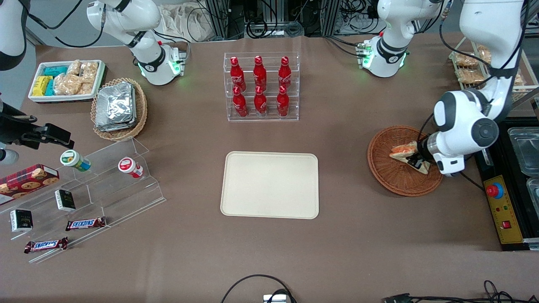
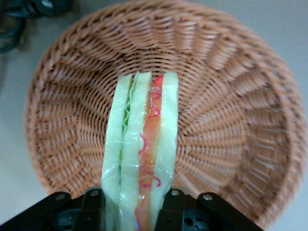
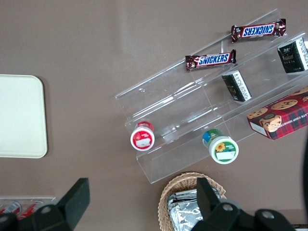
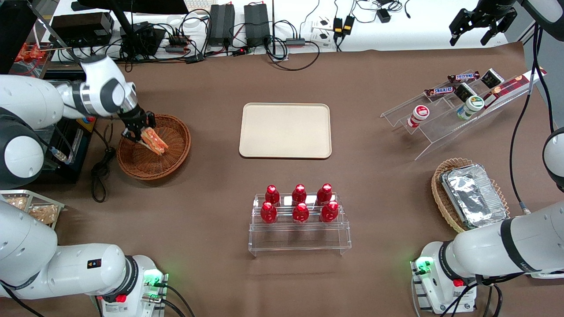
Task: Place sandwich from basket to tray
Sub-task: 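Carry the held sandwich with the left gripper over the beige tray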
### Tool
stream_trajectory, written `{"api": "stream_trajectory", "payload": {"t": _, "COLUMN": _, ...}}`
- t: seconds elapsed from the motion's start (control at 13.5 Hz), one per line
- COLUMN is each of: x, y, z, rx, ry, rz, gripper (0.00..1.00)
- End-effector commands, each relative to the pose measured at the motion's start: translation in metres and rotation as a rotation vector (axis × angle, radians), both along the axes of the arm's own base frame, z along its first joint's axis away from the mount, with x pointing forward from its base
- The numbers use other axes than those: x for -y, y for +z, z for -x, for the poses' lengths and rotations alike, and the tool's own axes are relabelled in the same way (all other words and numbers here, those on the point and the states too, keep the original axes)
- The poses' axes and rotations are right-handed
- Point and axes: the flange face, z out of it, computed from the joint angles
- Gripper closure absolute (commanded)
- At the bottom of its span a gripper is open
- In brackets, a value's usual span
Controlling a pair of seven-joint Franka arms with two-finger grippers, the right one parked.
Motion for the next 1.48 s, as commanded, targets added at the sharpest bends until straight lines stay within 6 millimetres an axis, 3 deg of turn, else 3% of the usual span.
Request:
{"api": "stream_trajectory", "payload": {"t": 0.0, "x": 0.016, "y": 0.062, "z": -0.031, "rx": -0.010, "ry": -0.044, "rz": -0.009, "gripper": 1.00}}
{"api": "stream_trajectory", "payload": {"t": 0.15, "x": 0.029, "y": 0.095, "z": -0.046, "rx": 0.010, "ry": -0.111, "rz": 0.005, "gripper": 1.00}}
{"api": "stream_trajectory", "payload": {"t": 0.3, "x": 0.057, "y": 0.122, "z": -0.059, "rx": 0.012, "ry": -0.161, "rz": 0.009, "gripper": 1.00}}
{"api": "stream_trajectory", "payload": {"t": 0.37, "x": 0.080, "y": 0.136, "z": -0.065, "rx": 0.012, "ry": -0.202, "rz": 0.015, "gripper": 1.00}}
{"api": "stream_trajectory", "payload": {"t": 0.52, "x": 0.154, "y": 0.141, "z": -0.072, "rx": 0.032, "ry": -0.346, "rz": 0.025, "gripper": 1.00}}
{"api": "stream_trajectory", "payload": {"t": 0.67, "x": 0.223, "y": 0.130, "z": -0.073, "rx": 0.045, "ry": -0.580, "rz": 0.045, "gripper": 1.00}}
{"api": "stream_trajectory", "payload": {"t": 0.74, "x": 0.247, "y": 0.124, "z": -0.069, "rx": 0.038, "ry": -0.646, "rz": 0.054, "gripper": 1.00}}
{"api": "stream_trajectory", "payload": {"t": 0.96, "x": 0.312, "y": 0.071, "z": -0.054, "rx": 0.003, "ry": -0.761, "rz": 0.080, "gripper": 1.00}}
{"api": "stream_trajectory", "payload": {"t": 1.11, "x": 0.347, "y": 0.027, "z": -0.048, "rx": 0.021, "ry": -0.789, "rz": 0.083, "gripper": 1.00}}
{"api": "stream_trajectory", "payload": {"t": 1.26, "x": 0.385, "y": -0.015, "z": -0.026, "rx": -0.007, "ry": -0.845, "rz": 0.064, "gripper": 1.00}}
{"api": "stream_trajectory", "payload": {"t": 1.41, "x": 0.392, "y": -0.043, "z": -0.017, "rx": -0.048, "ry": -0.874, "rz": 0.066, "gripper": 1.00}}
